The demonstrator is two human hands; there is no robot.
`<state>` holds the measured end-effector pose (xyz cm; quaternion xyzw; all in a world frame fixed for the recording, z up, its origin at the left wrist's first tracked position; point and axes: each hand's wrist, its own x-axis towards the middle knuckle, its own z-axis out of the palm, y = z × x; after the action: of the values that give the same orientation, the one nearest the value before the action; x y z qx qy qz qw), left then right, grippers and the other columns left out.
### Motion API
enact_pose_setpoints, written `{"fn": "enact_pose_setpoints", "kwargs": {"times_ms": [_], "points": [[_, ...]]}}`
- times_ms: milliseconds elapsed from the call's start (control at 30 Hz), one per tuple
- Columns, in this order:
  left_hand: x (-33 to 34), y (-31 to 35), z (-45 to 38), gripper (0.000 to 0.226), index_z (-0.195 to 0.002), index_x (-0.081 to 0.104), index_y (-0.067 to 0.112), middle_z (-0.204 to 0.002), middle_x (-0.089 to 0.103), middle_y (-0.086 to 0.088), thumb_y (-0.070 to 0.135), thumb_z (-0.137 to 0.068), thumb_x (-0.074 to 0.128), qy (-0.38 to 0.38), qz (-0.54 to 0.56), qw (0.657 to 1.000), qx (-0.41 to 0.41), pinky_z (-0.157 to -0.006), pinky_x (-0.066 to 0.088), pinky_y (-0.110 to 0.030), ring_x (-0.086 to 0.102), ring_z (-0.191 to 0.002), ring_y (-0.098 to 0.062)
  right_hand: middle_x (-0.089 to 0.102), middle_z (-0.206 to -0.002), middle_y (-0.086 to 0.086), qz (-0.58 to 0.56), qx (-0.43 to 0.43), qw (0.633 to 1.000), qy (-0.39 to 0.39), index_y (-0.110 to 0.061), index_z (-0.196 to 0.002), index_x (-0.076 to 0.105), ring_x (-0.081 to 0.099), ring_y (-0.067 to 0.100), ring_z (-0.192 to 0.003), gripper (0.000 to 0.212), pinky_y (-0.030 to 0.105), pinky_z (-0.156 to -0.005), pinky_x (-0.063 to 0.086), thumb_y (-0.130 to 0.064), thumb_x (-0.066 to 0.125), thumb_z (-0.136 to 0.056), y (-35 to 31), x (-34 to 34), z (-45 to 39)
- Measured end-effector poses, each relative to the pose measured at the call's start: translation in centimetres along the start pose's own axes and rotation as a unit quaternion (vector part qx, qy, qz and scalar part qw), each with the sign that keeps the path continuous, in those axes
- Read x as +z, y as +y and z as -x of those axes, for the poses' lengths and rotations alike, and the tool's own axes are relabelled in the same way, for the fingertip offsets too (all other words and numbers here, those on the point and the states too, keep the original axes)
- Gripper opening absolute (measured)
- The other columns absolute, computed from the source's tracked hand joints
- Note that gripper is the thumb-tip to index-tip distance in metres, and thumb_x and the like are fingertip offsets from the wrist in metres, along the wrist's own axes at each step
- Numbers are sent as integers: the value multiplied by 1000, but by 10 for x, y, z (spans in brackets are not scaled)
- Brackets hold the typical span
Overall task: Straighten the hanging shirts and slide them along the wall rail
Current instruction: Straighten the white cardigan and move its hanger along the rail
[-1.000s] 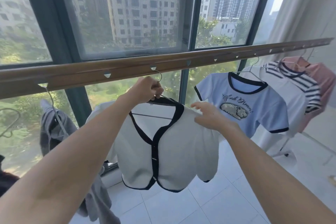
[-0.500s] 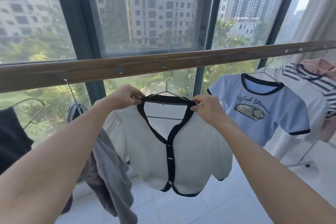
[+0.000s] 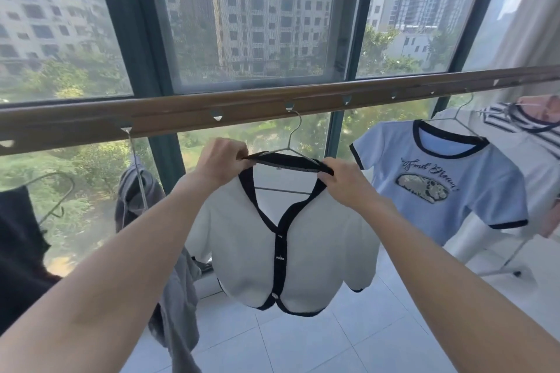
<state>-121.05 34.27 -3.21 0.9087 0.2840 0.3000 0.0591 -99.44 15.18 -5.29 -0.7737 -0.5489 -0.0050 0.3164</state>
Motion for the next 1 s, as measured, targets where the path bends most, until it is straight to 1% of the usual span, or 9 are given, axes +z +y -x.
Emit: {"fn": "enact_pose_setpoints", "kwargs": {"times_ms": [100,200,333,433,500,600,700,800,1000], "points": [[8,2,2,30,-86,56,12,-78,59,-4,30,-80,79,-83,24,996,-6,-69,53,-46,59,-74,-30,58,-75,5,3,2,1000,-4,-8,-89,64,54,26,-71,9,37,-66,46,-8,57,-95,1,3,0],[8,-5,4,65,-127,45,28,-114,62,-4,30,-75,83,-199,94,974,-50,-87,52,-44,59,-99,-26,55,-68,-1,6,18,1000,-5,-6,-85,65,53,23,-68,15,31,-59,40,1,55,-93,3,3,-3],[11,-12,7,111,-142,15,50,-131,53,2,29,-61,89,-224,-2,974,-12,-95,47,-52,54,-110,-28,52,-69,-15,-4,40,999,-20,-12,-91,69,54,-6,-60,26,16,-55,36,6,51,-91,0,0,-5],[19,-6,10,79,-134,34,32,-110,62,-5,34,-71,83,-154,-58,986,-12,-78,54,-47,62,-93,-32,53,-70,-15,-5,41,999,-26,-12,-93,71,56,-8,-61,27,16,-56,36,6,51,-91,1,0,-4],[20,4,11,46,-106,52,16,-87,63,-6,44,-78,75,-91,-91,990,-50,-63,50,-37,63,-79,-31,55,-72,-11,-11,46,998,-34,-10,-92,70,52,-23,-62,27,17,-54,35,7,50,-91,1,0,-4],[19,16,8,39,-88,57,12,-78,59,-5,47,-79,72,-76,-119,985,-96,-58,44,-32,58,-71,-27,54,-72,-7,-12,47,998,-38,-7,-86,66,48,-28,-62,23,20,-53,34,7,49,-92,0,-2,-2],[15,15,6,39,-92,56,15,-83,61,-5,42,-74,78,-128,-43,987,-85,-66,53,-40,59,-76,-27,49,-66,-10,2,53,998,-30,-17,-75,58,53,0,-59,28,24,-52,32,4,49,-92,1,-4,-1],[5,-3,6,47,-115,54,21,-102,61,-1,25,-76,80,-205,57,975,-66,-80,51,-41,57,-91,-25,47,-64,-15,20,62,998,-15,-21,-78,58,45,0,-60,28,25,-52,32,2,50,-92,8,-9,-1],[-6,-47,12,9,-93,63,9,-93,60,-8,6,-85,64,-231,-108,964,-70,-72,42,-34,54,-86,-28,52,-67,-17,40,76,996,0,-22,-92,68,48,-2,-62,32,26,-54,35,2,48,-90,14,-19,1]]}}
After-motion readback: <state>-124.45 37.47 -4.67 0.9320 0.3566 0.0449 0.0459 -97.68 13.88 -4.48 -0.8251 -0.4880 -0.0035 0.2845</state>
